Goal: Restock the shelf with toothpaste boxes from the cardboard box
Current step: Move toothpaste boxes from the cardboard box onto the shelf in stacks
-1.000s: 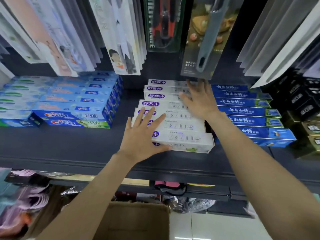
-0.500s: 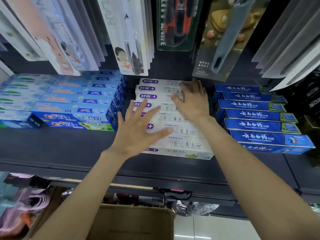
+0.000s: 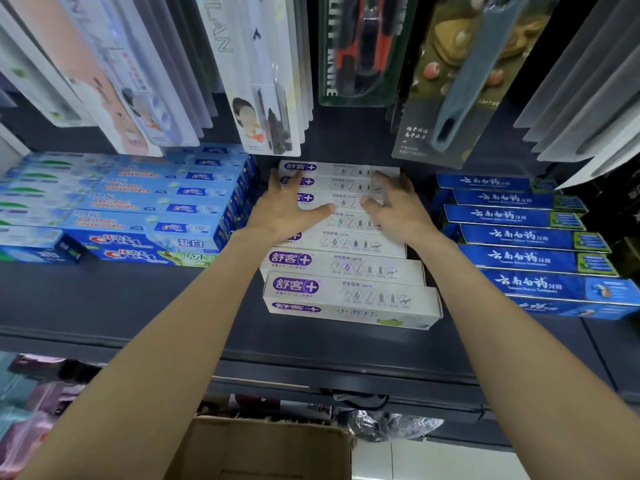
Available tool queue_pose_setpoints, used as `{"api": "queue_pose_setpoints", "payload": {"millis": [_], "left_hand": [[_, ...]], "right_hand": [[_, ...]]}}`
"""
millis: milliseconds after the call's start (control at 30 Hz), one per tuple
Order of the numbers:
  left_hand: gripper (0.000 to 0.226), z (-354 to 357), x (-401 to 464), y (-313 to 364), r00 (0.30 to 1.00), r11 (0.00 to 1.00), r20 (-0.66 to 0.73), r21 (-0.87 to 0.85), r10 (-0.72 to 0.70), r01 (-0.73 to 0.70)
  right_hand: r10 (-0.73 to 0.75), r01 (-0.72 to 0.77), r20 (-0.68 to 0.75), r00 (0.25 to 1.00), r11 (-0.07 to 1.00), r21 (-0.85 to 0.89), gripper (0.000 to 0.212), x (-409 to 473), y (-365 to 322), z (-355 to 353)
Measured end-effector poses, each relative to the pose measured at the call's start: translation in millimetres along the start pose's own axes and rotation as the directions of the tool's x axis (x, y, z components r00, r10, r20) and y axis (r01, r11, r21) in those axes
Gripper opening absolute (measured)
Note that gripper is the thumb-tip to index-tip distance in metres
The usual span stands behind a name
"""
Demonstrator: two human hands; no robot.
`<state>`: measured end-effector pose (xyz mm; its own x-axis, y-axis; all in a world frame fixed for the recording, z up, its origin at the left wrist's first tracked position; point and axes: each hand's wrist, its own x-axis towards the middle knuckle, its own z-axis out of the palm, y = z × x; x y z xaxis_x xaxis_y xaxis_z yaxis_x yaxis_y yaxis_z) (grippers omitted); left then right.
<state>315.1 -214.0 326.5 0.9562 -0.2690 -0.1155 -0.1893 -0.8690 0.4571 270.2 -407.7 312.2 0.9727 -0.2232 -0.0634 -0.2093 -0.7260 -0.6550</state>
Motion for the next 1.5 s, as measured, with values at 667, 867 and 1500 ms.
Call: {"api": "queue_pose_setpoints", "payload": {"millis": [667, 867, 1500], "left_hand": [[0.066, 10, -142, -22, 0.957, 0.909, -0.280, -0.374, 0.078, -0.183], [0.086, 16, -134, -25, 0.995, 0.826, -0.094, -0.562, -0.014, -0.041], [0.092, 11, -104, -40, 1.000, 0.746, 0.008, -0.666, 0.011, -0.003]], "right_hand": [[0.086, -0.009, -0.165, 0.983, 0.907, 0.421, 0.052, -164, 22, 2], [0.146, -0.047, -0.126, 0.981, 0.814, 0.580, 0.060, -158, -2, 30], [0.111, -0.055, -0.047, 0.993, 0.765, 0.642, 0.077, -120, 3, 28]]}}
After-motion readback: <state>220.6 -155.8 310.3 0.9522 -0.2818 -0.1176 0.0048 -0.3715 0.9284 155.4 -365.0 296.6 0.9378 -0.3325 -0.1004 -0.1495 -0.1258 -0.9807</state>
